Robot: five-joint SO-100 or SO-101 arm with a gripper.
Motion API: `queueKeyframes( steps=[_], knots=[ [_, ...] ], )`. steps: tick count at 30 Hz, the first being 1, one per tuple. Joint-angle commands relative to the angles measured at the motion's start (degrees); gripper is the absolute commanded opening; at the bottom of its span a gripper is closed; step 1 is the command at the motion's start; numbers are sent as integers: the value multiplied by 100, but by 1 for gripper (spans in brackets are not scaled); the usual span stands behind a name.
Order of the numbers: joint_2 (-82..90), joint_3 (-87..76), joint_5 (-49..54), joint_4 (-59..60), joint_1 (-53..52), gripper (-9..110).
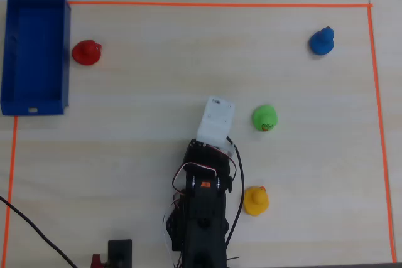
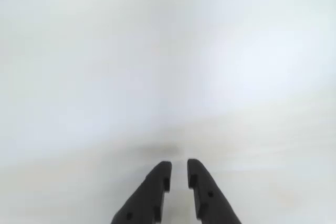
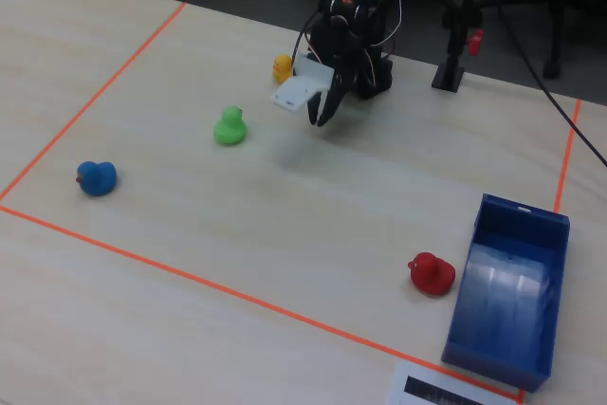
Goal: Grasp red duck and put it into box.
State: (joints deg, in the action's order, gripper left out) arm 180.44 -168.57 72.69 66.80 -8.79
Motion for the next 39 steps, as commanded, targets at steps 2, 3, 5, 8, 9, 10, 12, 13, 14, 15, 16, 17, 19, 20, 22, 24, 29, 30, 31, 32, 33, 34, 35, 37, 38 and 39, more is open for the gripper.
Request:
queueKeyframes(
  steps=[2,3,5,8,9,10,12,13,14,15,16,17,19,20,22,24,29,30,31,32,33,34,35,37,38,39],
  knots=[
    [-2804,2646,-167,44,105,13],
    [-3076,3059,-264,53,264,17],
    [-3691,3727,-404,97,606,21],
    [-4772,4535,-791,35,1178,27],
    [-5133,4781,-923,9,1354,29],
    [-5502,5027,-1055,-35,1521,30],
    [-6249,5599,-1354,-176,1767,32],
    [-6645,5924,-1494,-264,1846,32],
    [-7022,6231,-1617,-352,1925,32],
    [-7383,6548,-1731,-439,2004,32],
    [-7726,6891,-1819,-475,2074,32],
    [-8068,7225,-1890,-483,2153,32],
    [-8666,7857,-2004,-457,2312,32],
    [-8921,8165,-2057,-413,2373,32],
    [-9325,8684,-2188,-369,2514,32],
    [-9677,9097,-2338,-343,2663,32],
    [-10547,10318,-2786,-44,3129,32],
    [-10679,10503,-2812,-9,3199,32],
    [-10811,10644,-2821,0,3252,32],
    [-10934,10775,-2839,18,3296,32],
    [-11039,10872,-2865,18,3340,32],
    [-11153,10960,-2892,9,3393,32],
    [-11250,11013,-2936,-18,3454,32],
    [-11443,11136,-3015,-62,3551,32],
    [-11549,11224,-3050,-79,3577,32],
    [-11654,11347,-3076,-79,3595,32]
  ],
)
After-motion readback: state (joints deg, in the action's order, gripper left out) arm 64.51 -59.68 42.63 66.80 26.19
